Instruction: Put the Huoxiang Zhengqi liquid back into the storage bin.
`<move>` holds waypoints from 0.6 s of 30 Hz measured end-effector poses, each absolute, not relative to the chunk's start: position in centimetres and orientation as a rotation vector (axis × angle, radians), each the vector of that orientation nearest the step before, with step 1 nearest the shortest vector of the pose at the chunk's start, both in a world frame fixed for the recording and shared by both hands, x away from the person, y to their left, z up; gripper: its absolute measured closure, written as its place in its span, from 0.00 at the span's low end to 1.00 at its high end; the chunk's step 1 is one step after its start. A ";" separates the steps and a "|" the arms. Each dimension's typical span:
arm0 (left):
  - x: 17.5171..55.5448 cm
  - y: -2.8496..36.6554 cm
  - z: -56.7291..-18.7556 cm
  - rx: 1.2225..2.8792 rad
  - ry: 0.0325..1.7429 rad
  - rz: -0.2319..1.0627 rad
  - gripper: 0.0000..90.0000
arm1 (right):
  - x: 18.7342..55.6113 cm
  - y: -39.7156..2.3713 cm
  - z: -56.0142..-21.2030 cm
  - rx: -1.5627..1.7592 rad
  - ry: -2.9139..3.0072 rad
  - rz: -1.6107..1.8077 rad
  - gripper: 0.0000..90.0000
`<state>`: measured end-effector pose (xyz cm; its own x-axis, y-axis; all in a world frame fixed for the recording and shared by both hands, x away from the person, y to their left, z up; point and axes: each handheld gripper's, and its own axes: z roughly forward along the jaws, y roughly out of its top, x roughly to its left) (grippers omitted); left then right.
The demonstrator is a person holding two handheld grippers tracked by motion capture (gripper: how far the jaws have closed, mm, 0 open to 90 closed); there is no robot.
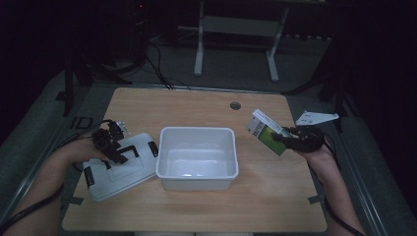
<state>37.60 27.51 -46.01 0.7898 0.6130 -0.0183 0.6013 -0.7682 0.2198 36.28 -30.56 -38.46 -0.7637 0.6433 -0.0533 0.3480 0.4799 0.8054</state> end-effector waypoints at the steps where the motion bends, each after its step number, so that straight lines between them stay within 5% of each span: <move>1: 37.6 27.5 -45.9 2.768 0.951 0.083 0.35 | 36.0 -30.1 -37.8 0.798 2.391 1.193 0.71; 18: 37.4 27.5 -45.8 2.776 0.944 0.086 0.35 | 33.2 -23.9 -34.2 0.428 2.481 1.358 0.71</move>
